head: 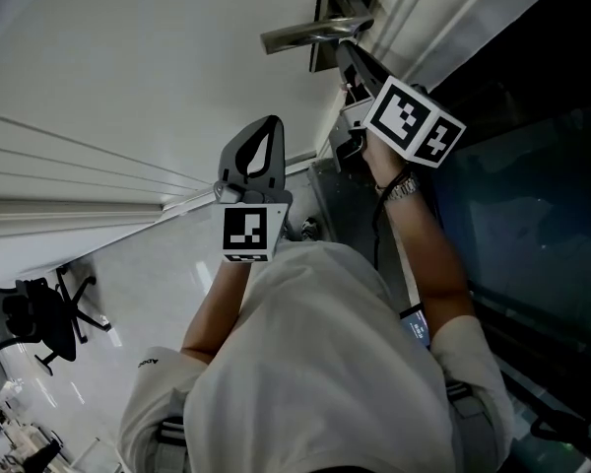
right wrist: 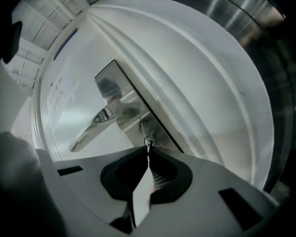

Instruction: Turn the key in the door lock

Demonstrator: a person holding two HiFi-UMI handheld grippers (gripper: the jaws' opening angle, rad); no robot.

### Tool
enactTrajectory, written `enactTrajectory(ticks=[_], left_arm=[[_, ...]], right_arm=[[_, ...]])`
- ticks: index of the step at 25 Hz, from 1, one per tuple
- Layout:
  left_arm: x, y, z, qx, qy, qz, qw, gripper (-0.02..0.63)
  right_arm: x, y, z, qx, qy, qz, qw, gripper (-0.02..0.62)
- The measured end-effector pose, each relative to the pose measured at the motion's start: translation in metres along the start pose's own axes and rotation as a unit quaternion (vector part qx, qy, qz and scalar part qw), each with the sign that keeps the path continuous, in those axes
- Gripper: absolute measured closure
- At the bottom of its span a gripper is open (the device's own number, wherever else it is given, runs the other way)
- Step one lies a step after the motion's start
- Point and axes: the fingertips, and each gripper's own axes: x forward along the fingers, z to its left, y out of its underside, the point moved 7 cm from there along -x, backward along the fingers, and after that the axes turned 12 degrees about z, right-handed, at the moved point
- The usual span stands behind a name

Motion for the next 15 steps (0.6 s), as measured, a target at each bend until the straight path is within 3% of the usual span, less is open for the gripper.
enactTrajectory(ticks=[4, 10, 12, 15], left_arm=[[-0.0015, 0.0000, 0.0020, -0.002, -0.002, 0.001, 1.0000, 0.597], [-0.0015, 0.0018, 0.0029, -0.002, -0.002, 0.004, 1.0000, 0.597], [-0.0020, 0.0022, 0.0038, -0.001, -0.004, 0.003, 1.0000, 0.597], [-0.0033, 0.0029, 0.0055, -0.001, -0.007, 0.005, 1.0000, 0.597]], right_arm=[[0.0004, 0.0009, -0.0046, 0.125, -0.059, -0.001, 0.990, 0.584], [0.0021, 0.0028, -0.0103, 0.266, -0.118, 0.002, 0.957, 0.584], [0.0022, 0.0020, -0.0107, 0.257, -0.117, 0.005, 0.959, 0.584], [0.0008, 0.0001, -0.0046, 0.176, -0.090, 0.009, 0.980, 0.572]])
